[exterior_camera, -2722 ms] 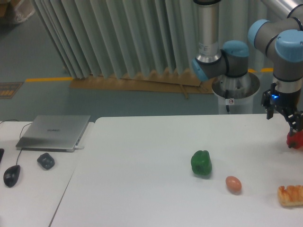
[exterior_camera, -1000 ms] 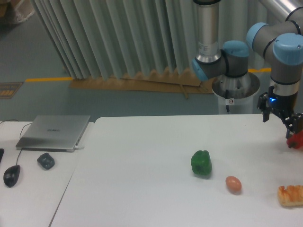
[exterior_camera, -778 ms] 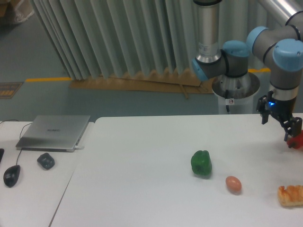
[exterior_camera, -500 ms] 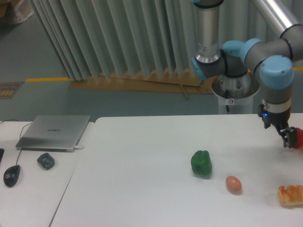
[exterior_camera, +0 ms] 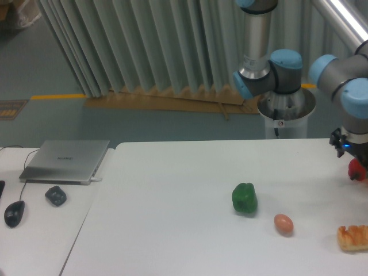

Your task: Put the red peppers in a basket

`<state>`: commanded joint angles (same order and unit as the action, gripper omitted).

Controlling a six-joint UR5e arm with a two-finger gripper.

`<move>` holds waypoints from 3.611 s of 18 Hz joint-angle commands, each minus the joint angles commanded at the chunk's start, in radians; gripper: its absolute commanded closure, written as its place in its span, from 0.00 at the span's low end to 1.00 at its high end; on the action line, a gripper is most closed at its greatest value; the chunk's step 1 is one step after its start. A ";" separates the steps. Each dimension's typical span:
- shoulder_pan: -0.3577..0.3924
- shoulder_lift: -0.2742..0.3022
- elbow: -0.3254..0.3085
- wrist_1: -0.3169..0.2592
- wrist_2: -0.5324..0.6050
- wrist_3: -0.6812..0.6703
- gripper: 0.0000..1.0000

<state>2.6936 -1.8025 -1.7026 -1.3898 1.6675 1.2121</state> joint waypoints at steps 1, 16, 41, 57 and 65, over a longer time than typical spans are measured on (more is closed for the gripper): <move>0.000 0.003 -0.005 0.000 -0.003 -0.052 0.00; -0.018 -0.008 0.035 0.012 0.008 0.117 0.00; 0.012 -0.066 -0.011 0.011 0.095 0.214 0.00; 0.005 -0.063 -0.014 -0.005 0.116 0.213 0.63; -0.021 0.015 0.040 -0.185 0.063 0.198 0.63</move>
<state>2.6722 -1.7873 -1.6629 -1.5751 1.7306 1.4097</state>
